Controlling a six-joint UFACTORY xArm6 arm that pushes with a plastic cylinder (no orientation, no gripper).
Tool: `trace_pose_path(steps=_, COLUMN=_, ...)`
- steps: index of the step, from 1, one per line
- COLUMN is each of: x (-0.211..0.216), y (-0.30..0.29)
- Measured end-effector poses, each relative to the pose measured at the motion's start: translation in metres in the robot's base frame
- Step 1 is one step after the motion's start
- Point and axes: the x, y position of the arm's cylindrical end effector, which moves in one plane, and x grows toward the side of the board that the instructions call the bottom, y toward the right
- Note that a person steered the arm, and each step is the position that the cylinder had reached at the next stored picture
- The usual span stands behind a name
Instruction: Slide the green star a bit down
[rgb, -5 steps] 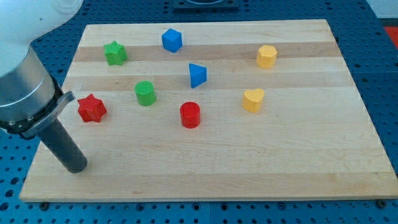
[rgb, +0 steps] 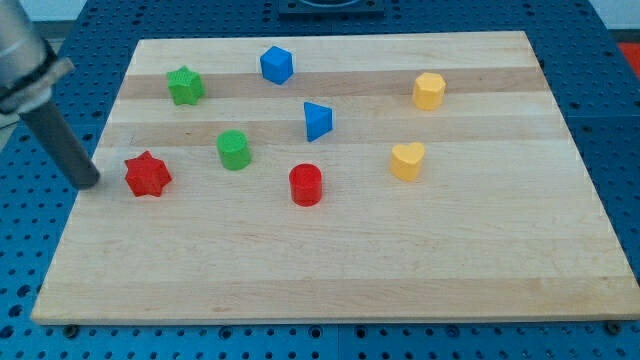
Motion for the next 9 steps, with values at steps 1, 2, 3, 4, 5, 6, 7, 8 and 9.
trace_pose_path(steps=1, x=-0.037, y=0.005)
trace_pose_path(steps=2, x=-0.050, y=0.049)
trace_pose_path(steps=3, x=-0.048, y=0.102)
trace_pose_path(steps=4, x=-0.065, y=0.140)
trace_pose_path(steps=5, x=-0.099, y=0.161)
trace_pose_path(steps=6, x=-0.144, y=0.157)
trace_pose_path(steps=7, x=-0.175, y=0.131)
trace_pose_path(steps=8, x=-0.165, y=0.127)
trace_pose_path(steps=9, x=-0.141, y=0.127)
